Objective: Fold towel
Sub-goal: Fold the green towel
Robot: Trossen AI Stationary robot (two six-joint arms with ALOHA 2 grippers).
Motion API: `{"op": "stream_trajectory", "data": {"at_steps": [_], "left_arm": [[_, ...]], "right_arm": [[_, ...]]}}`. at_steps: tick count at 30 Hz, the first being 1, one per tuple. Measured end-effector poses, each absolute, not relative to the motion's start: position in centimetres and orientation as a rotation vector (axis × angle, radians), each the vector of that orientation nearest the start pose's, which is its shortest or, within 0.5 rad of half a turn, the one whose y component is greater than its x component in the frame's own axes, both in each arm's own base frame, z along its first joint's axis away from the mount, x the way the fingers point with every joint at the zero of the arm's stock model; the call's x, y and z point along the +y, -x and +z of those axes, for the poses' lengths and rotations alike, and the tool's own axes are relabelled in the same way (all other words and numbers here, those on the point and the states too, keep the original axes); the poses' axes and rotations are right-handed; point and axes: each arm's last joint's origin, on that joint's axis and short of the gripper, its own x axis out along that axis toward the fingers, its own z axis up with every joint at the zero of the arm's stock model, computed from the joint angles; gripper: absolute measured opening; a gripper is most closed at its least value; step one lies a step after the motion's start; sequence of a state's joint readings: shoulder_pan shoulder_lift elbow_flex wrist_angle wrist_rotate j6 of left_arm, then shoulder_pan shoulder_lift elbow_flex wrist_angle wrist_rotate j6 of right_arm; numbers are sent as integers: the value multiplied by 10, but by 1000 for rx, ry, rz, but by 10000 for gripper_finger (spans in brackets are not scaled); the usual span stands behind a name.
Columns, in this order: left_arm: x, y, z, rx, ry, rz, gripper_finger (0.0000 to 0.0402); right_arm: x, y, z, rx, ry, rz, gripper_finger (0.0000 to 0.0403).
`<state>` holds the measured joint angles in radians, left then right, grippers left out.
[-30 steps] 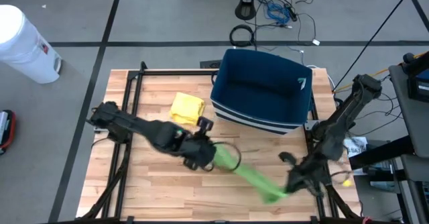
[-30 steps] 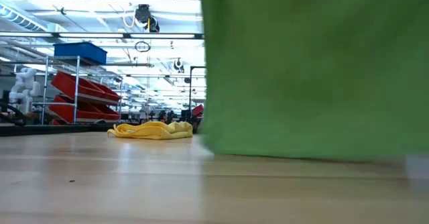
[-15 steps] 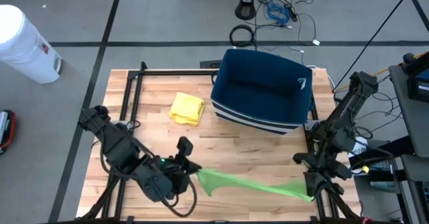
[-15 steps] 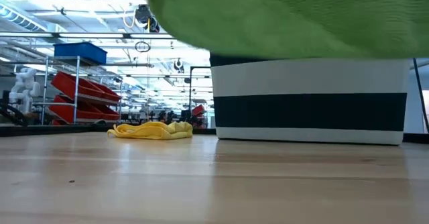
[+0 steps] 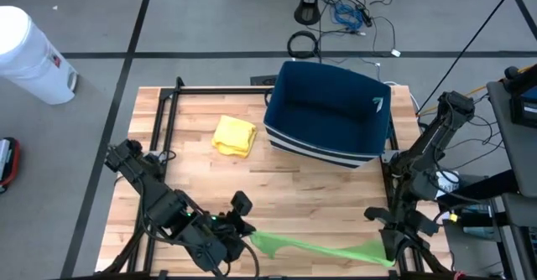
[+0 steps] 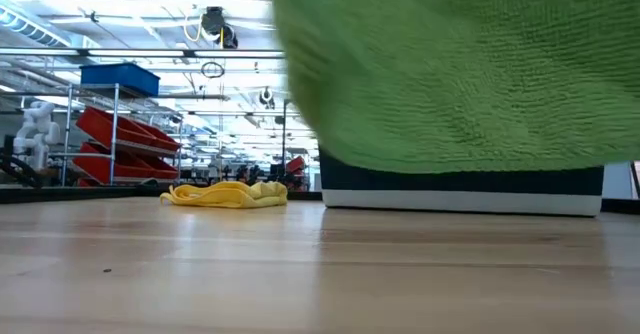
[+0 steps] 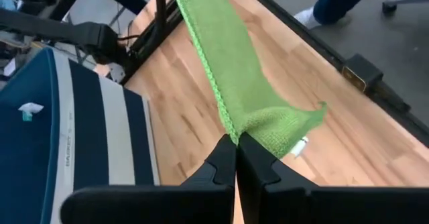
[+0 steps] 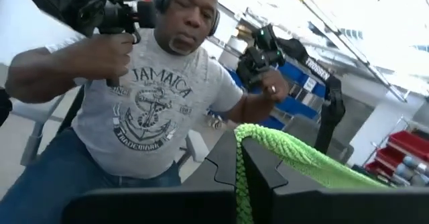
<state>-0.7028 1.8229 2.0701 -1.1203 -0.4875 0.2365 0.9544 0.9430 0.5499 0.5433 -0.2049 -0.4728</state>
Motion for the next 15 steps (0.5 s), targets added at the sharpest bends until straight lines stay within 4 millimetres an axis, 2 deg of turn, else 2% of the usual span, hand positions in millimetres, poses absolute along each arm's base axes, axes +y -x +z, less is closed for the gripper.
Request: {"op": "stream_trajectory", "data": {"at_steps": [3, 6, 11, 15], "left_arm": [[-220, -295, 404, 733, -704, -268, 0], [-206, -307, 390, 795, -679, -217, 0], [-174, -331, 337, 974, -627, -169, 0], [-143, -339, 298, 1115, -618, -45, 0]], "right_arm": [[168, -122, 289, -321, 375, 1016, 0], [160, -130, 276, -125, 385, 874, 0], [146, -142, 253, 171, 375, 694, 0], [137, -146, 243, 294, 392, 591, 0]]}}
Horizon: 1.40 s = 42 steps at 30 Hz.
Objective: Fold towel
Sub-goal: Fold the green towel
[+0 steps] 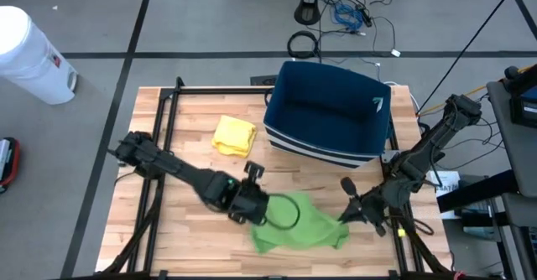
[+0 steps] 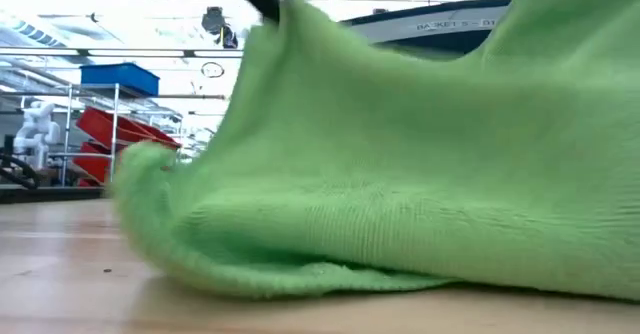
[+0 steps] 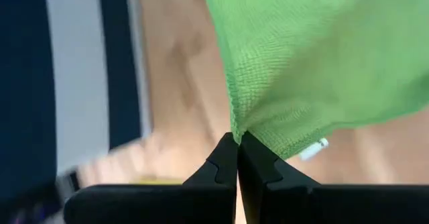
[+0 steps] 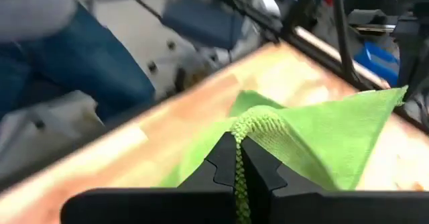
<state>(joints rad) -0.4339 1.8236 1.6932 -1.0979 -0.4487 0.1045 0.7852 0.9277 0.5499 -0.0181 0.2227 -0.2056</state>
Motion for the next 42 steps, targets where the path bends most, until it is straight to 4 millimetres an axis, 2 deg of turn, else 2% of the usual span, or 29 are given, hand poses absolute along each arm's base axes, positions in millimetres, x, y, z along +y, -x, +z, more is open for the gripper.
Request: {"op": "stream_trajectory", "data": {"at_steps": [5, 8, 10, 15, 19, 24, 27, 29, 31, 34, 39, 42], "left_arm": [[-120, -346, 277, 1170, -589, 35, 0], [-121, -347, 278, 1152, -601, 31, 0], [-126, -347, 284, 1130, -630, 2, 0], [-149, -344, 306, 1037, -691, -79, 0], [-178, -337, 330, 911, -727, -186, 0], [-224, -319, 364, 693, -768, -384, 0], [-242, -307, 380, 597, -805, -436, 0], [-245, -304, 382, 587, -820, -416, 0], [-238, -306, 379, 631, -822, -370, 0], [-215, -321, 365, 728, -762, -279, 0], [-168, -344, 320, 932, -706, -145, 0], [-141, -353, 293, 1019, -667, -76, 0]], "right_arm": [[128, -148, 236, 367, 472, 480, 0], [129, -149, 242, 303, 511, 476, 0], [131, -148, 256, 229, 507, 536, 0], [134, -144, 289, 91, 459, 726, 0], [139, -139, 305, -6, 404, 932, 0], [144, -133, 319, -194, 346, 1174, 0], [145, -131, 320, -227, 362, 1201, 0], [145, -132, 318, -202, 374, 1182, 0], [143, -134, 315, -150, 392, 1103, 0], [138, -139, 306, -20, 422, 967, 0], [124, -149, 286, 230, 445, 677, 0], [116, -153, 269, 345, 440, 605, 0]]}}
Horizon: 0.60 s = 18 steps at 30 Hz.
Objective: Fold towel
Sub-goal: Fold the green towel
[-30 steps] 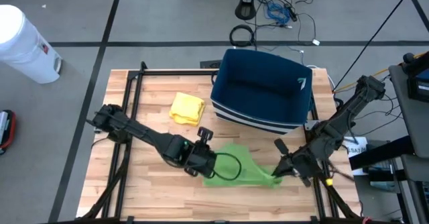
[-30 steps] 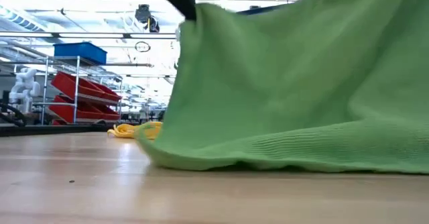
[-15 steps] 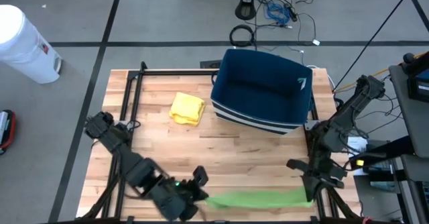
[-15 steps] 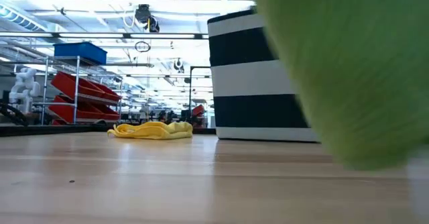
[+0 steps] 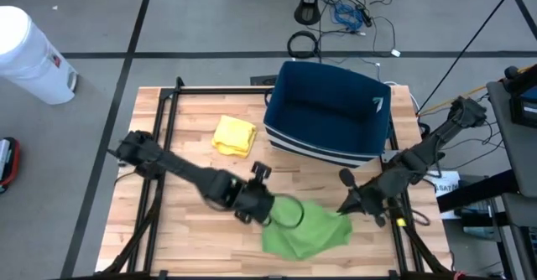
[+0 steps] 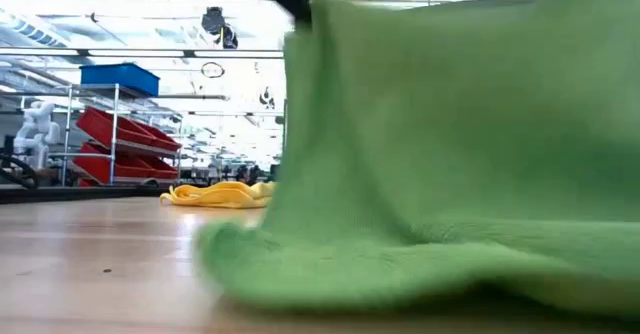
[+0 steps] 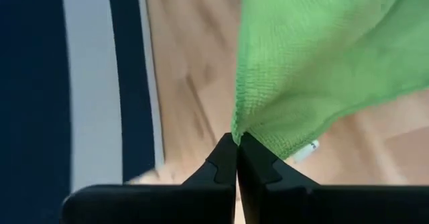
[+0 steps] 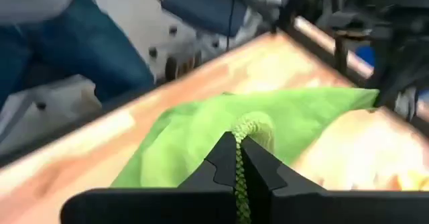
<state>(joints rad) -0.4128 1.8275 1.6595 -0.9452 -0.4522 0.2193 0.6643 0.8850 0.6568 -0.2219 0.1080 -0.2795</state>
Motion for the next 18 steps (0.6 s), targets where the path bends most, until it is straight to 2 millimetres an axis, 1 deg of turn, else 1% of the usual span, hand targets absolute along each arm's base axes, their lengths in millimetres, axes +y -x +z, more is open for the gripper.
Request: {"op": "stream_trajectory", "data": {"at_steps": [2, 6, 10, 14, 18], "left_arm": [[-125, -358, 276, 1052, -635, -55, 0], [-103, -364, 248, 1078, -572, -53, 0], [-87, -363, 231, 1121, -559, -22, 0], [-75, -365, 228, 1131, -550, 10, 0], [-67, -367, 230, 1122, -620, 106, 0]], "right_arm": [[111, -156, 257, 395, 427, 578, 0], [101, -160, 230, 506, 413, 520, 0], [94, -161, 218, 561, 393, 484, 0], [91, -159, 219, 556, 431, 466, 0], [87, -154, 222, 544, 536, 439, 0]]}}
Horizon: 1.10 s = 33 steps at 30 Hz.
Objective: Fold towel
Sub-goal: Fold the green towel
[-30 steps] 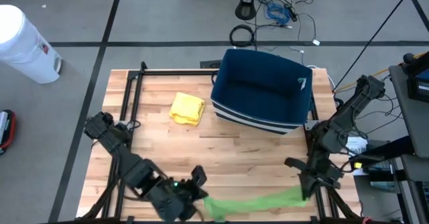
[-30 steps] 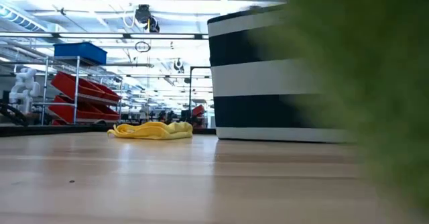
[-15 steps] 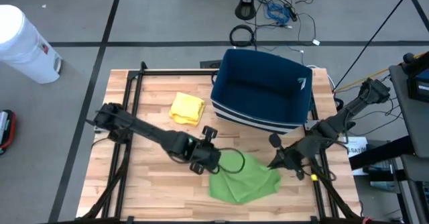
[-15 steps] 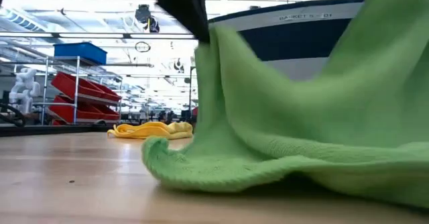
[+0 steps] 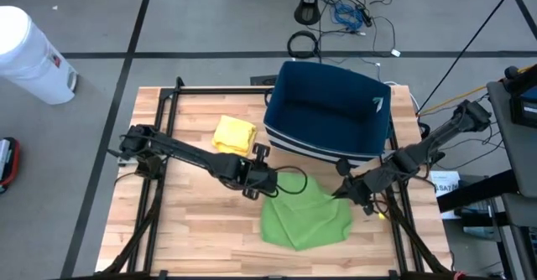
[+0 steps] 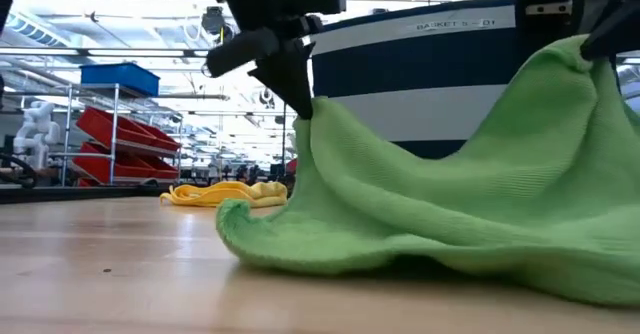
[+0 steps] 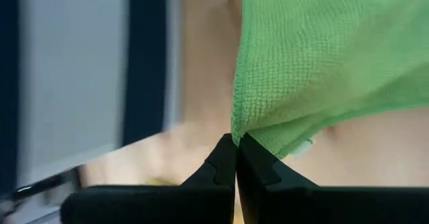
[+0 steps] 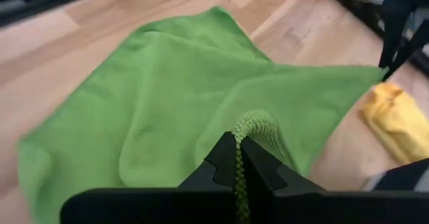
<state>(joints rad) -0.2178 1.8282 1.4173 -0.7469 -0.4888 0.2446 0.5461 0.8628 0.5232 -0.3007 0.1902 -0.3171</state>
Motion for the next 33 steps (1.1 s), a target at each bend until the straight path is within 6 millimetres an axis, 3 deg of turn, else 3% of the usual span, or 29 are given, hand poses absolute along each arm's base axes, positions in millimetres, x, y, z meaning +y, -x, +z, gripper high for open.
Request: {"op": "stream_trajectory", "data": {"at_steps": [7, 14, 17, 23, 33], "left_arm": [[-57, -369, 233, 1130, -720, 172, 0], [-58, -382, 239, 1010, -827, 101, 0], [-51, -385, 238, 1001, -771, -18, 0], [-33, -382, 233, 1078, -648, -2, 0], [-65, -379, 233, 1031, -653, -108, 0]], "right_arm": [[78, -141, 231, 513, 676, 457, 0], [70, -129, 252, 381, 750, 460, 0], [66, -122, 251, 399, 791, 472, 0], [62, -114, 243, 536, 737, 487, 0], [64, -113, 241, 555, 626, 535, 0]]}}
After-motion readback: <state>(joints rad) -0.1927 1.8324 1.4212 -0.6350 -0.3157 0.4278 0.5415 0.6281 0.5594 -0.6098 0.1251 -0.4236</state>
